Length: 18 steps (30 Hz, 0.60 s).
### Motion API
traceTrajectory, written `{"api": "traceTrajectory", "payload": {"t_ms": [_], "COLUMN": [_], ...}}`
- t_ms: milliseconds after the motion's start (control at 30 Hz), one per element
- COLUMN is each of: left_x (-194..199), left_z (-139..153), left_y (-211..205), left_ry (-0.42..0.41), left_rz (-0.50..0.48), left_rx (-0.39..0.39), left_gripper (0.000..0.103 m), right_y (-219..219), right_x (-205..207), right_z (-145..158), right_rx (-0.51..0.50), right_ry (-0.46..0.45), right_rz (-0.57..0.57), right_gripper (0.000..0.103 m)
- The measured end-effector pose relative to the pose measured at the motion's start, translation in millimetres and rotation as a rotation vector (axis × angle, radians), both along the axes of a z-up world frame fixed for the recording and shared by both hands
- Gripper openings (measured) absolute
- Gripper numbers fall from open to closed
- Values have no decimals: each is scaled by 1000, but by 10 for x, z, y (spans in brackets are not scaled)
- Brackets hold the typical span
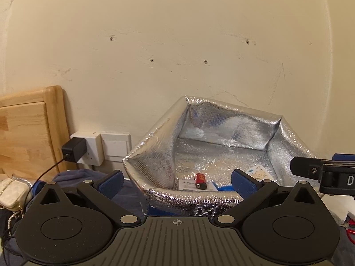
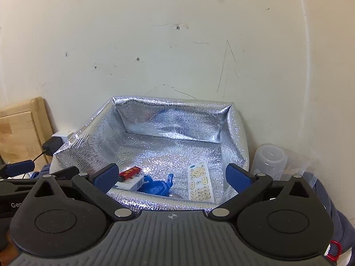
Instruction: Organize rigid objects
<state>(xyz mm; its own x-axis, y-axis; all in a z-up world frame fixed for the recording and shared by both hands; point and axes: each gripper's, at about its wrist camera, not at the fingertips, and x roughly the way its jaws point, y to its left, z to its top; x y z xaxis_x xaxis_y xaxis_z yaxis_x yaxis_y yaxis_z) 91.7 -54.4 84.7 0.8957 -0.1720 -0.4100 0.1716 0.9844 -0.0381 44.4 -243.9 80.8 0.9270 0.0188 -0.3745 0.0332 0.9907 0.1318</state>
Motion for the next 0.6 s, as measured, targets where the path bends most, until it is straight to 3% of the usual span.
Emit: {"api": "traceTrajectory", "payload": {"t_ms": [600], "left_x": [-57], "left_z": [0], "left_y": [-17], "left_ry": [-14], "left_rz": [35], "left_rx": [30], "left_gripper": [103], "right_y": [9], "right_x": [-20], "right_z": [-36], "right_rx": [-7], "right_ry": [11], "right_rz": [-2], "right_gripper": [103]}}
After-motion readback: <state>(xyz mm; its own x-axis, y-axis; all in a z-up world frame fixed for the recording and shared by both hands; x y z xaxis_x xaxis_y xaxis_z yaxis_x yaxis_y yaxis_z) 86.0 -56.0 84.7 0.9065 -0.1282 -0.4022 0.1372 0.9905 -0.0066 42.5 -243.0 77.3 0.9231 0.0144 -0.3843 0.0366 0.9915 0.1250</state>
